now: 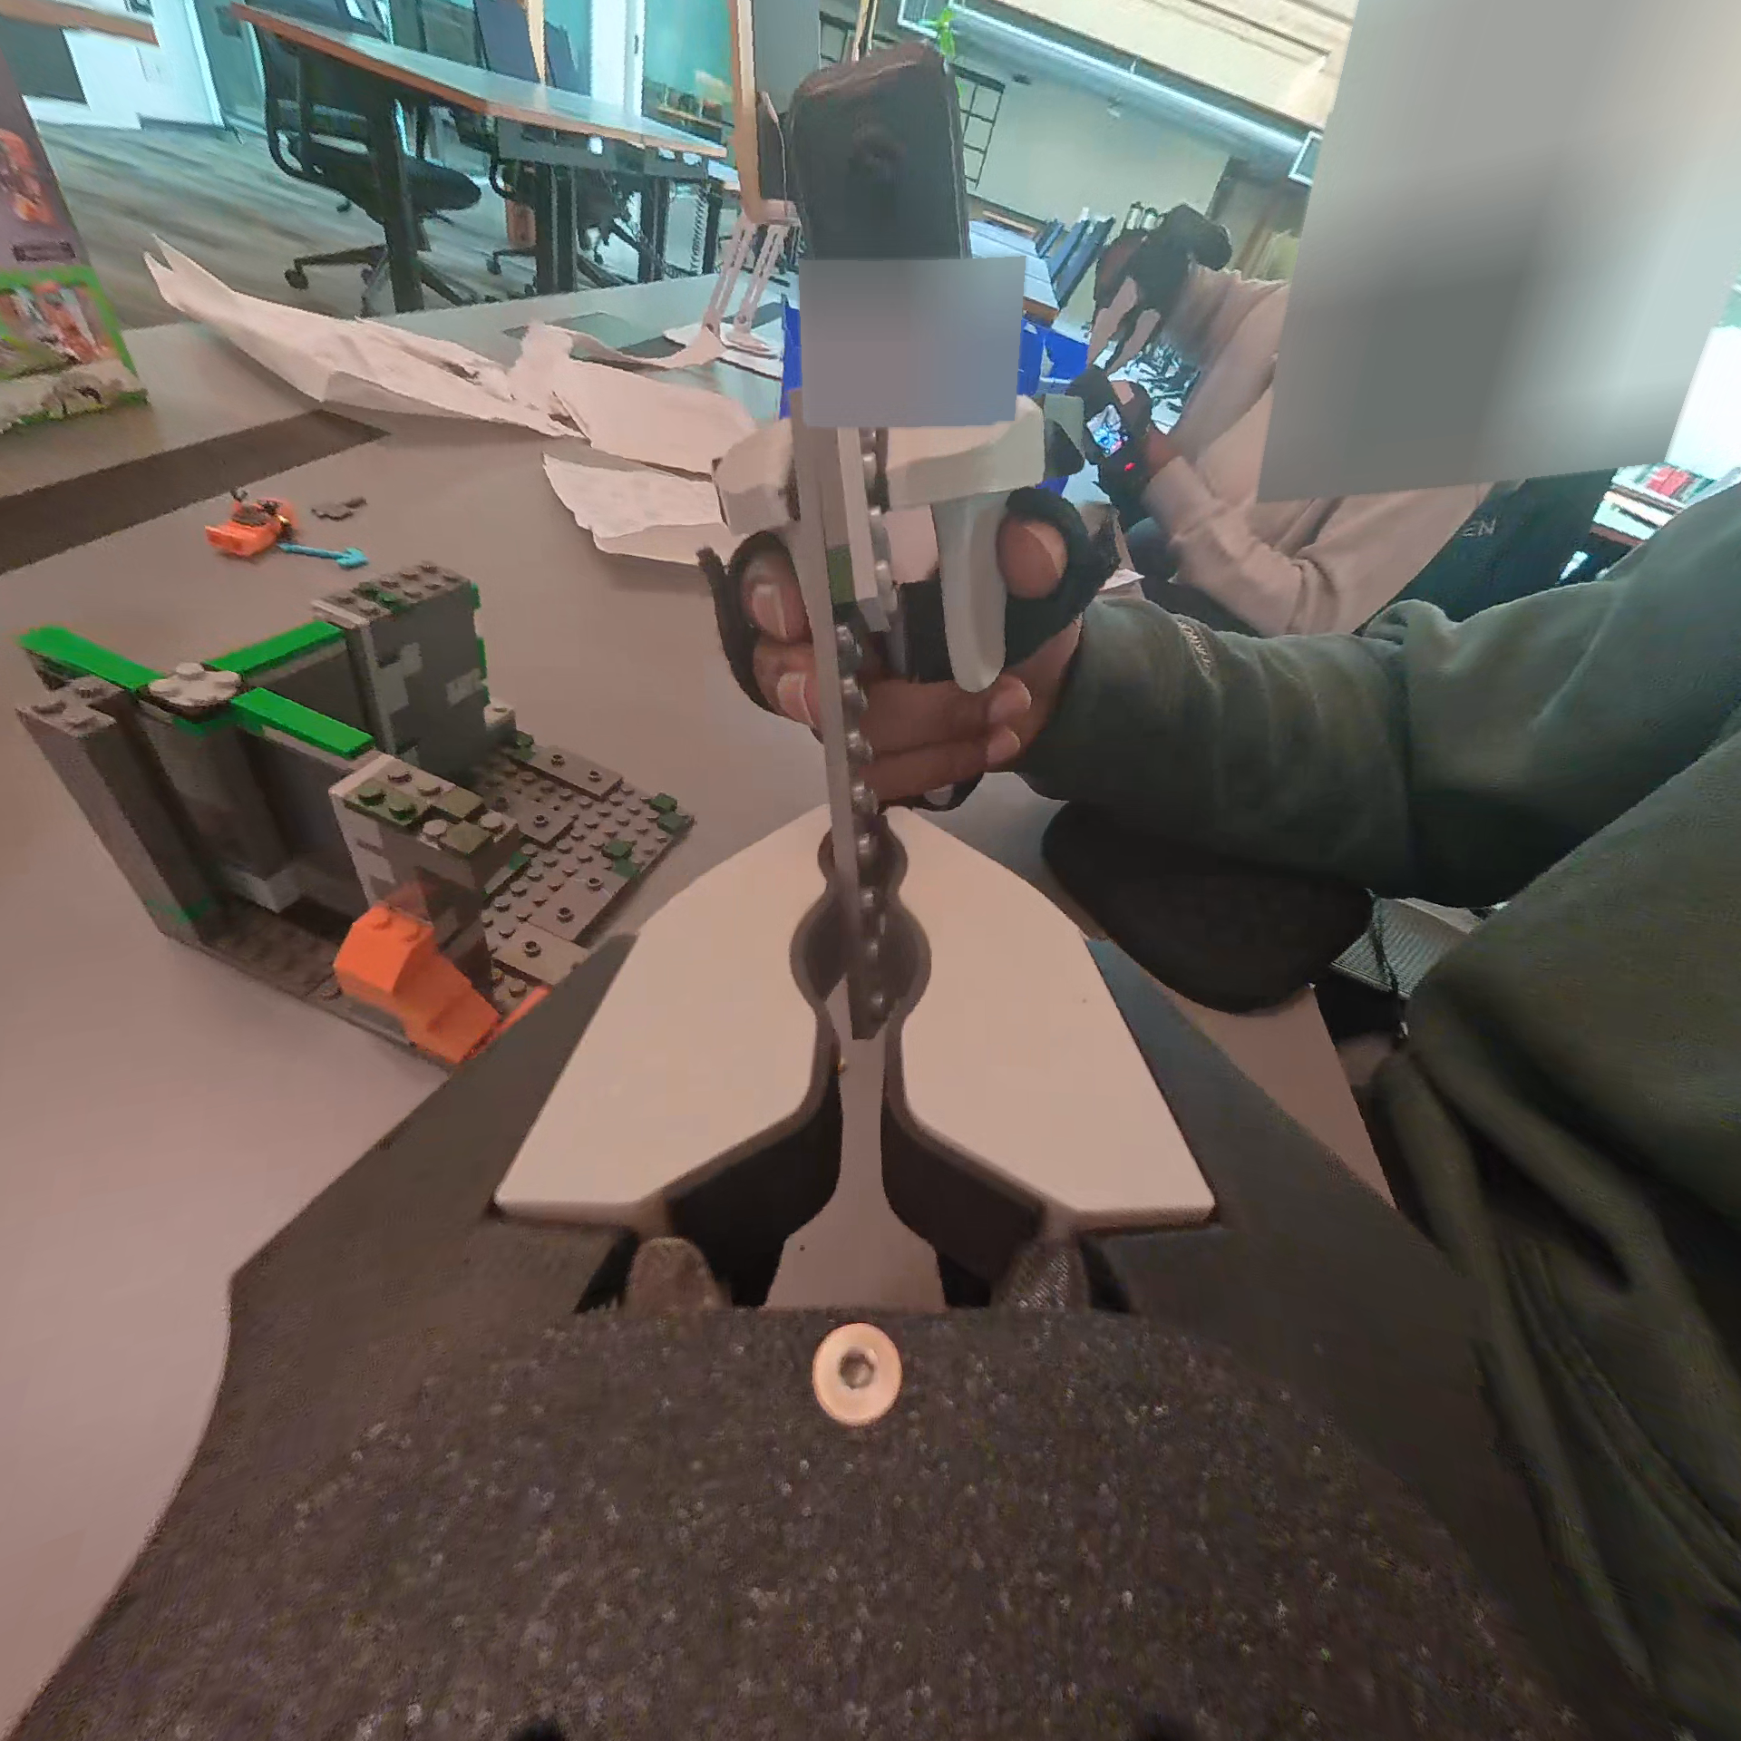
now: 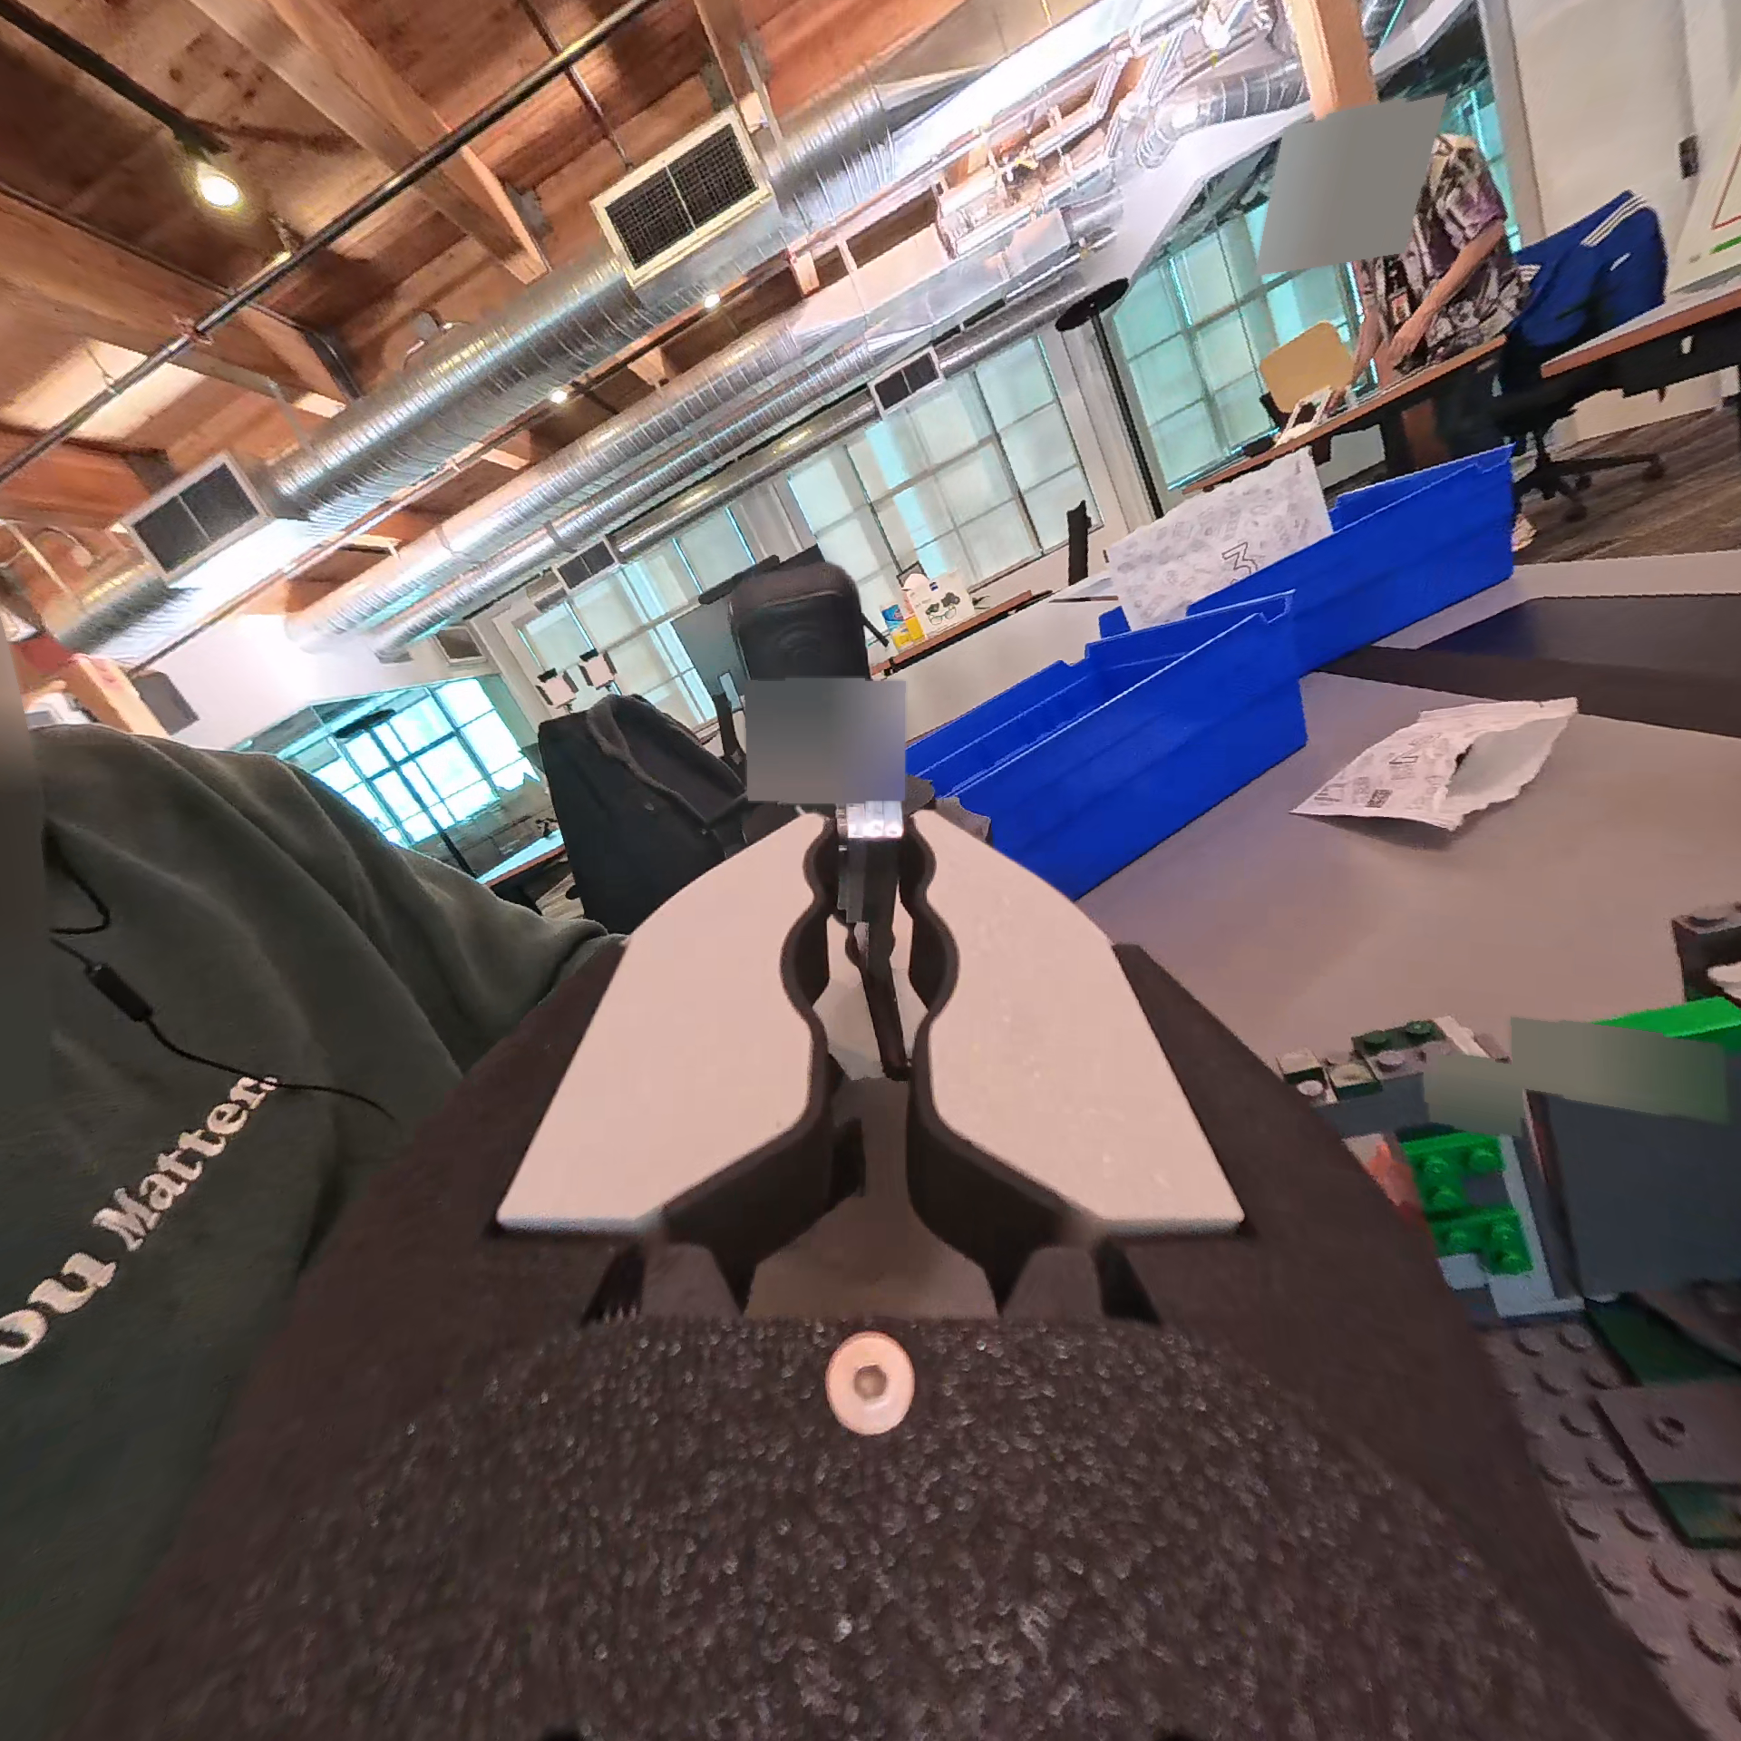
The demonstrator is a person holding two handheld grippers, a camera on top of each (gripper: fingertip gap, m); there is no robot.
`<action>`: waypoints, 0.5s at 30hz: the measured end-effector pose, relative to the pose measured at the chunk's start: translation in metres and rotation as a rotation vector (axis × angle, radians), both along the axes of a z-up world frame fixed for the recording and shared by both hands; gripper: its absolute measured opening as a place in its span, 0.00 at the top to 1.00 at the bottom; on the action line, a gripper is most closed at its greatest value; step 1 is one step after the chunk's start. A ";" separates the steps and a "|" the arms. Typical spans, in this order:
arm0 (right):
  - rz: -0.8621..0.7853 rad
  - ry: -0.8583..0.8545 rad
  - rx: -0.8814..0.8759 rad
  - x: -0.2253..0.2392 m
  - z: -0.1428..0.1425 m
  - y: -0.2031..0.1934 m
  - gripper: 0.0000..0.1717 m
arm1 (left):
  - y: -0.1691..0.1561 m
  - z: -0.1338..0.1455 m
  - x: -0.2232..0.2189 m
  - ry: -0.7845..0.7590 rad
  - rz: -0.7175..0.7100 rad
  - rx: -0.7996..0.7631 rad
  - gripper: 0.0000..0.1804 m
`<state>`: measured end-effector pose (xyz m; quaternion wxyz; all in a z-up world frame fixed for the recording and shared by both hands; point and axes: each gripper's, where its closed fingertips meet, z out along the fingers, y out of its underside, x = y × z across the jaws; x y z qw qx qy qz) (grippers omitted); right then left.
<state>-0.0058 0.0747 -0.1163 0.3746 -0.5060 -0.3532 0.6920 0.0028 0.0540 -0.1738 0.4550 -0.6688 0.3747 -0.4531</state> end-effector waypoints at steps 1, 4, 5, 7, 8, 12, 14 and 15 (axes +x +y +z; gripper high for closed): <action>0.007 -0.004 0.001 0.000 -0.001 -0.001 0.93 | 0.000 -0.001 0.000 0.006 -0.004 -0.013 0.98; 0.012 -0.024 0.009 -0.001 -0.004 -0.001 0.93 | 0.000 -0.004 -0.002 0.021 -0.008 -0.036 0.99; 0.009 -0.034 0.015 -0.001 -0.005 0.000 0.93 | 0.000 -0.005 -0.002 0.026 -0.007 -0.044 0.99; -0.012 -0.070 0.056 -0.002 -0.008 0.001 0.92 | -0.001 -0.008 -0.003 0.039 -0.017 -0.065 0.99; -0.033 -0.096 0.095 -0.002 -0.009 0.001 0.91 | -0.001 -0.011 -0.004 0.057 -0.019 -0.077 0.99; -0.127 -0.237 0.351 0.000 -0.017 0.002 0.85 | -0.004 -0.027 -0.007 0.131 -0.044 -0.164 0.99; -0.156 -0.343 0.530 0.001 -0.028 0.000 0.82 | -0.007 -0.036 -0.009 0.174 -0.065 -0.215 0.99; -0.163 -0.400 0.624 0.001 -0.035 -0.002 0.82 | -0.008 -0.041 -0.010 0.195 -0.072 -0.232 0.99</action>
